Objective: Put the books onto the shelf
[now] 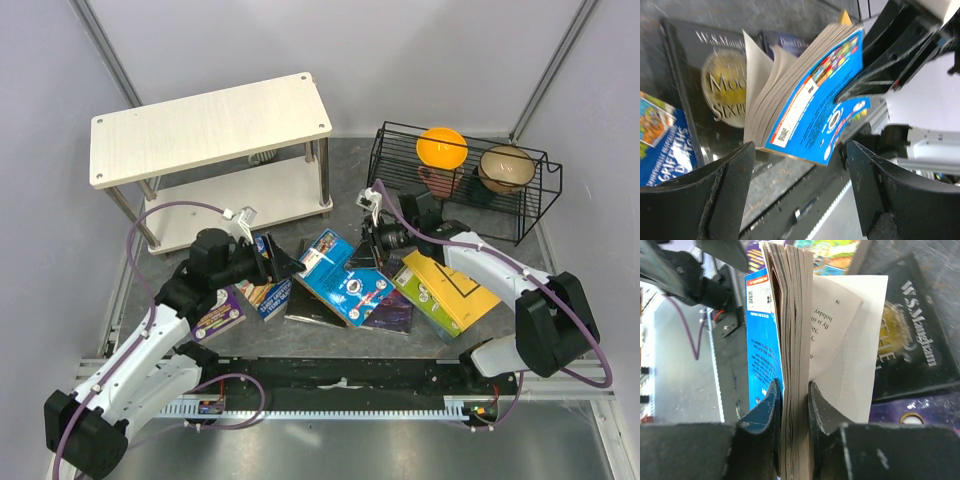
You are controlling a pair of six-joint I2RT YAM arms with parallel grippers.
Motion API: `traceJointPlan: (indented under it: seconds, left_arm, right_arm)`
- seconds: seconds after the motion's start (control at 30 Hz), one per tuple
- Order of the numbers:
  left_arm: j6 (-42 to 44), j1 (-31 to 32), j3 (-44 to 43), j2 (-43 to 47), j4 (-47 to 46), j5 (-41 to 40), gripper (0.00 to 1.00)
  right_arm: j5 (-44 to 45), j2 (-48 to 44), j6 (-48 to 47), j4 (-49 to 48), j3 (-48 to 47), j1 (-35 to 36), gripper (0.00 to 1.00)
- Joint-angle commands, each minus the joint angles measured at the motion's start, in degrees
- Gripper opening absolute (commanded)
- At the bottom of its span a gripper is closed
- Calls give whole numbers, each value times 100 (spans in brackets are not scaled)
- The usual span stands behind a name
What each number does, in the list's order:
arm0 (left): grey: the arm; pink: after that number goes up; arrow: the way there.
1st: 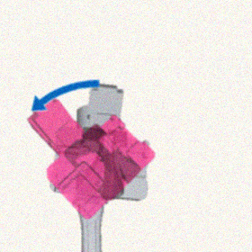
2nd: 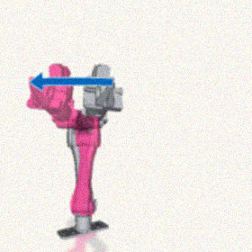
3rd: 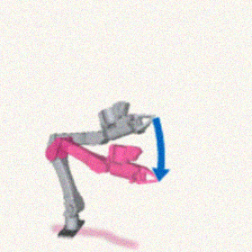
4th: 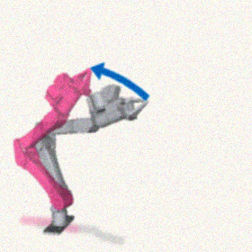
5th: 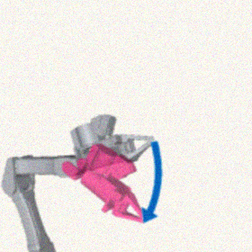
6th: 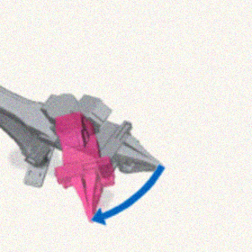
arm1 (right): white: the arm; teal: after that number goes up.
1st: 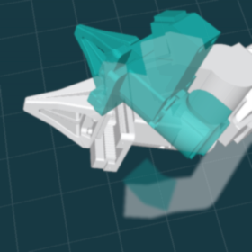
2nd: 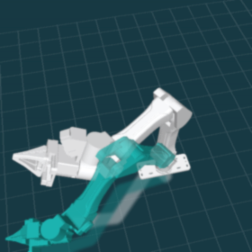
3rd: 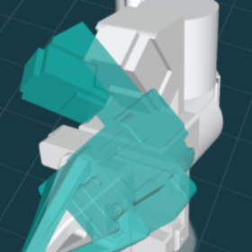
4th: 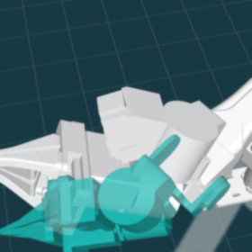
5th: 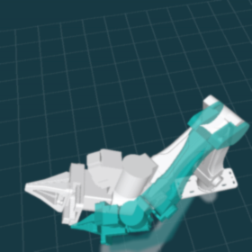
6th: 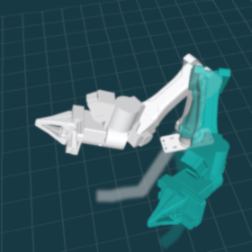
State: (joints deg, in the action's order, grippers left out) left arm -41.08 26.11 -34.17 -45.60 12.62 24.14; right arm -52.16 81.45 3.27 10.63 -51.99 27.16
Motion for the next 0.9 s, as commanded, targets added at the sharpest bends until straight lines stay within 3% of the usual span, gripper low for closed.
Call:
traceJointPlan:
  seconds: [0.0,0.3,0.47,0.63,0.87]
  left_arm:
    - [249,-18,60,25,363,530,80]
    - [127,0,-81,-317,83,1277,78]
    - [539,0,-326,-274,1108,347,77]
    - [522,0,-353,-37,1453,-14,77]
    - [13,0,-266,96,488,1179,77]
  right_arm:
    - [-795,-138,-265,-114,-505,0,0]
    - [-1112,-77,-283,-88,-602,167,0]
    - [-1094,-234,-283,-26,-672,176,0]
    - [-1156,-235,-283,35,-699,176,0]
    - [-1437,11,-134,-122,-848,255,0]
